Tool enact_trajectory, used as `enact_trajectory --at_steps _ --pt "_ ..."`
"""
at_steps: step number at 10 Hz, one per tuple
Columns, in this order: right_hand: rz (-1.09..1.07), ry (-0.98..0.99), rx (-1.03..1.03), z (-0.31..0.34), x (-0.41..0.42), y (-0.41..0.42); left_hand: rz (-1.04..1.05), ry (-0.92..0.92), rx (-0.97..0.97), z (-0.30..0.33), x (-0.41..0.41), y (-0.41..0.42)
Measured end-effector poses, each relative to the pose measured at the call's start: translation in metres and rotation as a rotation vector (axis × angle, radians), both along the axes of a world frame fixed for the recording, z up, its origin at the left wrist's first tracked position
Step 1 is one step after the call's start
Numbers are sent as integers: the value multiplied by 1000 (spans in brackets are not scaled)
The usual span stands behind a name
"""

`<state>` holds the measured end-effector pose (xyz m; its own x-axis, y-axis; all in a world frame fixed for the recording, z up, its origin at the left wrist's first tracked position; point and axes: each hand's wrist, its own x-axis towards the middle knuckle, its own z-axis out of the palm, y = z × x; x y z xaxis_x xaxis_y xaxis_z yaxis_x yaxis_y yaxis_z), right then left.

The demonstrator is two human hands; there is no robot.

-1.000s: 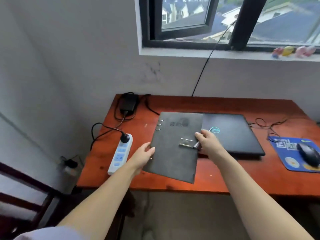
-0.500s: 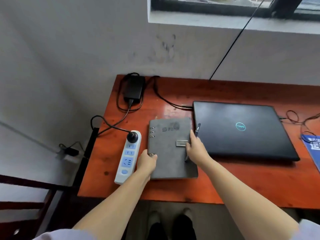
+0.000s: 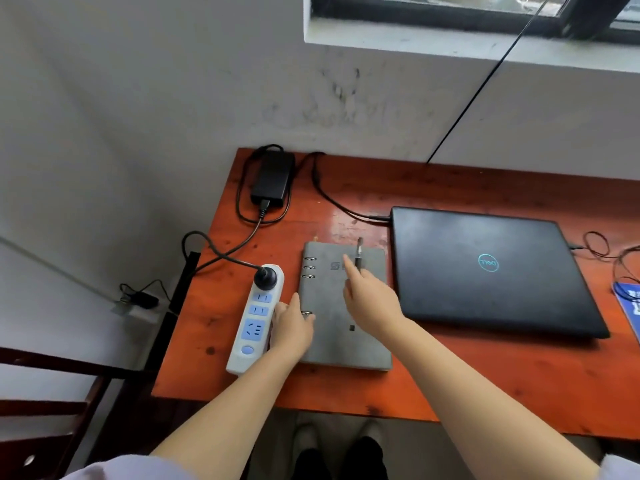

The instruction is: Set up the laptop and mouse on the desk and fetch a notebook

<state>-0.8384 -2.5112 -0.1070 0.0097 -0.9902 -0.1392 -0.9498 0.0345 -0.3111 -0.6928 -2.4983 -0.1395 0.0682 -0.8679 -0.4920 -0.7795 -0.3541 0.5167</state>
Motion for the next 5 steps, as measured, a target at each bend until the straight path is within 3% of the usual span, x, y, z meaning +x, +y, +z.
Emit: enact_trajectory --at_steps 2,3,4,5 --pt "153 311 229 -26 37 -6 -28 15 8 -7 4 2" --pt "171 384 183 -36 38 -7 -35 6 18 -7 4 2" --pt "202 397 147 -39 37 -8 -39 9 16 -6 4 0" --pt "135 227 165 -19 29 -5 -48 21 14 0 5 -1"
